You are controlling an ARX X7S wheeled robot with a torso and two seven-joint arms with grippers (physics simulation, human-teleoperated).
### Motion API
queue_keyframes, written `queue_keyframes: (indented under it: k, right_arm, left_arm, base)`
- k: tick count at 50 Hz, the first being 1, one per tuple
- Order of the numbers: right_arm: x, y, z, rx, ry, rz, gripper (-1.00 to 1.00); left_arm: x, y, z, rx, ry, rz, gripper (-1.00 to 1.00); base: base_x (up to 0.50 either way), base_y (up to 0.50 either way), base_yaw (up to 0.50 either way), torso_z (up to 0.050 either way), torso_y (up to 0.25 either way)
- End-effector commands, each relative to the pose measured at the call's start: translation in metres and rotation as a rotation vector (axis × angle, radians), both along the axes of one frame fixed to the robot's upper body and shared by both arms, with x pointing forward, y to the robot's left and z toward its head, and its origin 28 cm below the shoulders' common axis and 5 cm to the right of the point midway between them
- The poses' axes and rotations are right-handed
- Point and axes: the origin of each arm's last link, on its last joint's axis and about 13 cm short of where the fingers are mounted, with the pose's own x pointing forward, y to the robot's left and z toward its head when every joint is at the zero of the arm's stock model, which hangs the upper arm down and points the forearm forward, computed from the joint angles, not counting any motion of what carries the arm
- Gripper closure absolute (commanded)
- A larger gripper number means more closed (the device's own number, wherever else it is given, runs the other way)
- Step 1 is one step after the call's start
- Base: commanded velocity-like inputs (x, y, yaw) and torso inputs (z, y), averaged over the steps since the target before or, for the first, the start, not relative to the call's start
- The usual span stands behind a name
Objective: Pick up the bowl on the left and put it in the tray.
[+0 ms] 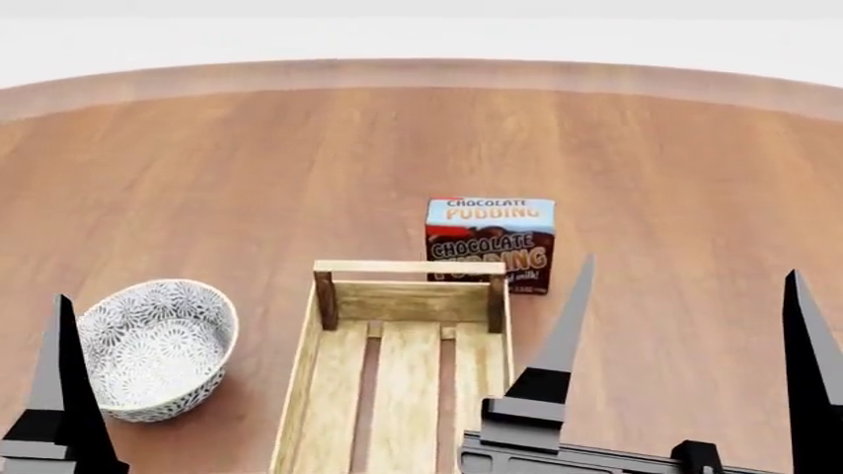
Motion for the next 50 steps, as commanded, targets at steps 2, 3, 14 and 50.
queue_keyframes:
  k: [2, 3, 14, 50]
  right_arm:
    - [-0.0008, -0.0006, 0.0010, -0.010, 0.002, -0.005, -1.00]
    - [-0.0007, -0.0008, 0.0007, -0.009, 0.002, -0.005, -1.00]
    - [0.0000, -0.0006, -0.0002, -0.003, 0.003, 0.001, -1.00]
    - [-0.0026, -0.0032, 0.0003, 0.021, -0.018, 0.009, -1.00]
  left_arm:
    - [0.0004, -0.0008, -0.0005, -0.005, 0.006, -0.007, -1.00]
    - [0.0005, -0.0008, -0.0006, -0.010, 0.006, -0.009, -1.00]
    - [0.0008, -0.0005, -0.0008, -0.028, 0.016, -0.026, -1.00]
    - [-0.0024, 0.0011, 0.0018, -0.075, 0.012, -0.064, -1.00]
  base:
    - [0.02, 0.50, 0.00, 0.000, 0.000]
    - [0.02, 0.50, 0.00, 0.000, 0.000]
    - [0.02, 0.47, 0.00, 0.000, 0.000]
    - [0.00, 0.01, 0.00, 0.045, 0.000]
